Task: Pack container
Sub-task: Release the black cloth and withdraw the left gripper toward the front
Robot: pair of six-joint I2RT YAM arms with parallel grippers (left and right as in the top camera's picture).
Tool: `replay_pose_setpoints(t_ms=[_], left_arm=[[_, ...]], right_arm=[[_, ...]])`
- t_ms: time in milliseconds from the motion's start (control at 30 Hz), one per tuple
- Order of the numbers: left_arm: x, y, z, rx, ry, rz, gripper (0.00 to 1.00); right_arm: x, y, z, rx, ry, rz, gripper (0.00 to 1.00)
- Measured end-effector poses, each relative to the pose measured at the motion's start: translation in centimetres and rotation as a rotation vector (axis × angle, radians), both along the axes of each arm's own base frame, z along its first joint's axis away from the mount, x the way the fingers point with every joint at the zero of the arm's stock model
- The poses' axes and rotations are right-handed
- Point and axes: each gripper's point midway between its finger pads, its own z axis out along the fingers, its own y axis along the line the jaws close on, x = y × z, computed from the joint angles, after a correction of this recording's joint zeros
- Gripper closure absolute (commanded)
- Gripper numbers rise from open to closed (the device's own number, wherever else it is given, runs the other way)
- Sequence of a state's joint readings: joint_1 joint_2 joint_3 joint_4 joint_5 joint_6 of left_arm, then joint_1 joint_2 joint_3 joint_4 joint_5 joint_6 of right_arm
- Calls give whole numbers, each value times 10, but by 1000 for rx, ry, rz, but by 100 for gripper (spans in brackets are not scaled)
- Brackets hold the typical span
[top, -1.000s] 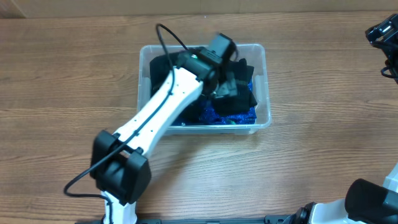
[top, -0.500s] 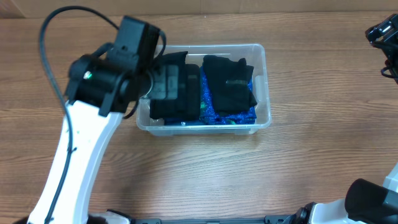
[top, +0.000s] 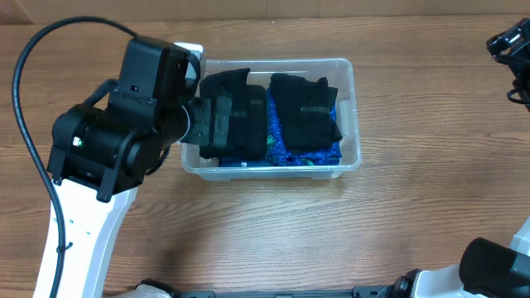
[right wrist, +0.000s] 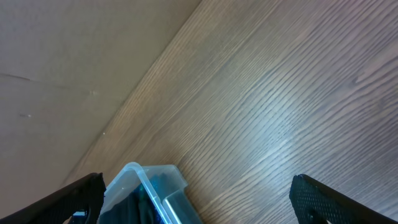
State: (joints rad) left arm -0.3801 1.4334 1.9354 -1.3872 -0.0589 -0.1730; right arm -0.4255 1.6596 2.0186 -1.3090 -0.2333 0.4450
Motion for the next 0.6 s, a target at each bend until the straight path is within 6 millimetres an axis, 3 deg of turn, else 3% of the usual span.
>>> replay_pose_setpoints(t_ms=[67,167,233,300,367,533,600], left_arm=[[5,1,16,-10,-80,-49,0],[-12,30,33,-51,-145,-40,0],[-25,54,33,-83,-165,9,0],[-37,76,25,-96,-185,76,0],[-47,85,15,-101,-213,102,0],[-66,82,-9,-117,-363,79,0],[-75,80,-31,-120,-418,65,0]], right_arm=[[0,0,0,0,0,0,0],[0,0,0,0,0,1,0],[0,0,0,0,0,0,0],[0,0,0,0,0,0,0],[0,0,0,0,0,0,0],[0,0,0,0,0,0,0],[0,0,0,0,1,1,0]])
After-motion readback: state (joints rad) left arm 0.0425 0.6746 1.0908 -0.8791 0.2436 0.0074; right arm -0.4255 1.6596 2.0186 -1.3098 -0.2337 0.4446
